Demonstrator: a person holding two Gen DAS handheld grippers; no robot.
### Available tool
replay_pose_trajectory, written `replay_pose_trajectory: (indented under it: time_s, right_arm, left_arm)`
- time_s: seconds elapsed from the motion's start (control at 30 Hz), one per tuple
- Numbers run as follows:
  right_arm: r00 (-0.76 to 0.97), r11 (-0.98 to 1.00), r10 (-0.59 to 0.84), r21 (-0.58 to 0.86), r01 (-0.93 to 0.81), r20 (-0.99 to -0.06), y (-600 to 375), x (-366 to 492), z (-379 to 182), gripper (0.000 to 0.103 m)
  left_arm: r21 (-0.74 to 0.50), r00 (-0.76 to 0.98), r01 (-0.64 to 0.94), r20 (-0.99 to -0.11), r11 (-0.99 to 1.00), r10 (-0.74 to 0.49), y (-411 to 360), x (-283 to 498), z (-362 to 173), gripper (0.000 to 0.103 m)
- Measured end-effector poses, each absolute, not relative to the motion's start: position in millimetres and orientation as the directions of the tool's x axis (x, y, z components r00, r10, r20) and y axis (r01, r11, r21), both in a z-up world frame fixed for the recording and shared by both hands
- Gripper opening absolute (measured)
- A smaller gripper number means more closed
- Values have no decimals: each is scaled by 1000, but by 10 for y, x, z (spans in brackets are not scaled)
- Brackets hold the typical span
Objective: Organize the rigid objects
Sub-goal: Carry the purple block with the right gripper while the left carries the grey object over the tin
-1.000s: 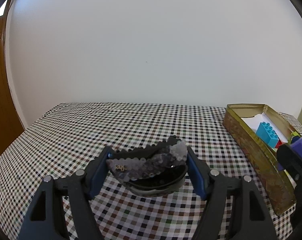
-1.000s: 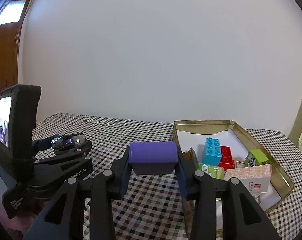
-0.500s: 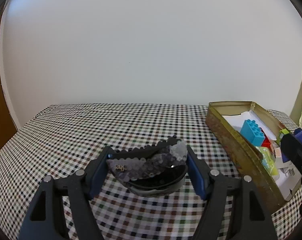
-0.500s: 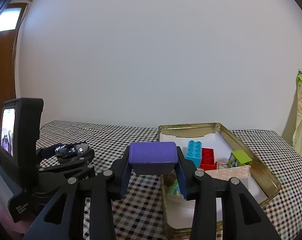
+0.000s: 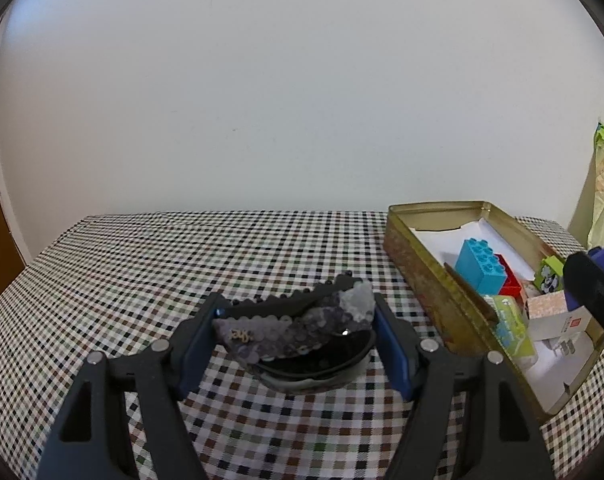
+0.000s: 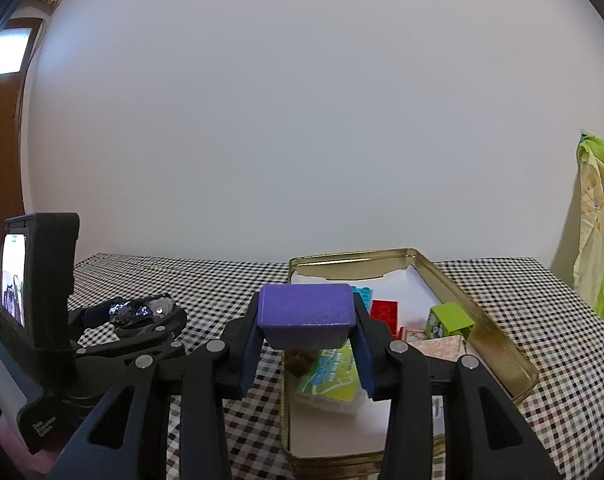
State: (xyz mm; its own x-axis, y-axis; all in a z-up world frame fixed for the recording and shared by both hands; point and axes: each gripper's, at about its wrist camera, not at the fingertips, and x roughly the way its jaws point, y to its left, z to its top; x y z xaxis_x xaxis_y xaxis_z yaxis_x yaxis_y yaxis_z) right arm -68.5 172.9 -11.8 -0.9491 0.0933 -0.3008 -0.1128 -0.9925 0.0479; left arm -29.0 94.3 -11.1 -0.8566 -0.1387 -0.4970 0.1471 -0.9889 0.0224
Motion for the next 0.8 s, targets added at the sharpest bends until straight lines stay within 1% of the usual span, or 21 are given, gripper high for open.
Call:
replay_pose_trajectory:
  time_s: [0.8]
  right_arm:
    - [-941, -972, 190, 78, -220, -279, 2008, -555, -46, 43]
  left_arm:
    - [14, -895, 67, -442, -998, -66, 1329, -299, 205, 72]
